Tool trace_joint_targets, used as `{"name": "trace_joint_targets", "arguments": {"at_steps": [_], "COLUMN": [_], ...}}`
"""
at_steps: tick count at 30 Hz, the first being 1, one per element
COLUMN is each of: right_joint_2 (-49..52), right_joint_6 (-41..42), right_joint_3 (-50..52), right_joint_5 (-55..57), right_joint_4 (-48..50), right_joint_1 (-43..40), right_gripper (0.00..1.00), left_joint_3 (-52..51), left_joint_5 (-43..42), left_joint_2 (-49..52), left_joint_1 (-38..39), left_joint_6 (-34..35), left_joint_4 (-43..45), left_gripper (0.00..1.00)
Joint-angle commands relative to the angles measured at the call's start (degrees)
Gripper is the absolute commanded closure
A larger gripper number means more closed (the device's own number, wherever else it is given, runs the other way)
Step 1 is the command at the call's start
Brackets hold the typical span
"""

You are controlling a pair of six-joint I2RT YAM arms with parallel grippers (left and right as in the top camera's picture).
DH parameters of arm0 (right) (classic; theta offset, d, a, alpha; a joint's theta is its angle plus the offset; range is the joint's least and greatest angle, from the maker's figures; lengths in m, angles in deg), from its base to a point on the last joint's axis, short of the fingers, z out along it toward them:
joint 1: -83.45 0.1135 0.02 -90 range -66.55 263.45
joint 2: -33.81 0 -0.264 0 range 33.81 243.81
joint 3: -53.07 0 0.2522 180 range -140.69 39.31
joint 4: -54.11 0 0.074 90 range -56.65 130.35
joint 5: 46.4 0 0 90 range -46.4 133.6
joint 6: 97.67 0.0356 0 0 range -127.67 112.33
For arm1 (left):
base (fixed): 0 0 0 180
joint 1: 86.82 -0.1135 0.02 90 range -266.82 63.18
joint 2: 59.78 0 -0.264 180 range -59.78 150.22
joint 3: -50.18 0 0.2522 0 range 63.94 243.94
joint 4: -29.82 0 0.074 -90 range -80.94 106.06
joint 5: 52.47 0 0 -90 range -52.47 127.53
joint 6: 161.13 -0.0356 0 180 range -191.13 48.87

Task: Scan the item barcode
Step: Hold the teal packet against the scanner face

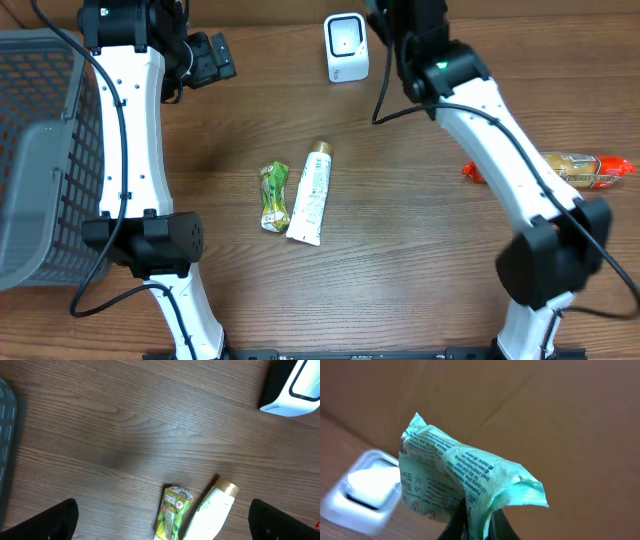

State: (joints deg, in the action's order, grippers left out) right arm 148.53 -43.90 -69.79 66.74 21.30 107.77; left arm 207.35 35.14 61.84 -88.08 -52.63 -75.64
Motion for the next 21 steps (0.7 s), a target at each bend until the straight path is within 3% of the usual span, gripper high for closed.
{"name": "trace_joint_targets", "arguments": {"at_steps": [1, 10, 15, 21], "right_joint_2": [6.12, 13.86, 16.98, 17.38], "right_joint_6": [-20.39, -25.97, -35.8, -36.11], "right_joint_3": [-0.85, -0.85, -0.83, -0.76], "right_joint_5": [2.78, 1.75, 0.33, -0.79], "right_joint_4": [3.56, 20.72, 22.12, 21.53], "right_joint_1": [-0.26, -0.26, -0.09, 0.17], "right_gripper": [0.96, 0.96, 0.96, 0.96], "left_joint_3": [1.07, 1.07, 1.07, 1.07], "left_joint_5": [-0.11, -0.11, -0.09, -0.11], "left_joint_2": [-0.85, -0.85, -0.85, -0.85], "left_joint_1": [-0.07, -0.07, -0.07, -0.07], "left_joint_6": [0.81, 0.81, 0.81, 0.81], "left_joint_4": [0.09, 0.09, 0.09, 0.09], "left_gripper": [0.0, 0.0, 0.0, 0.0]}}
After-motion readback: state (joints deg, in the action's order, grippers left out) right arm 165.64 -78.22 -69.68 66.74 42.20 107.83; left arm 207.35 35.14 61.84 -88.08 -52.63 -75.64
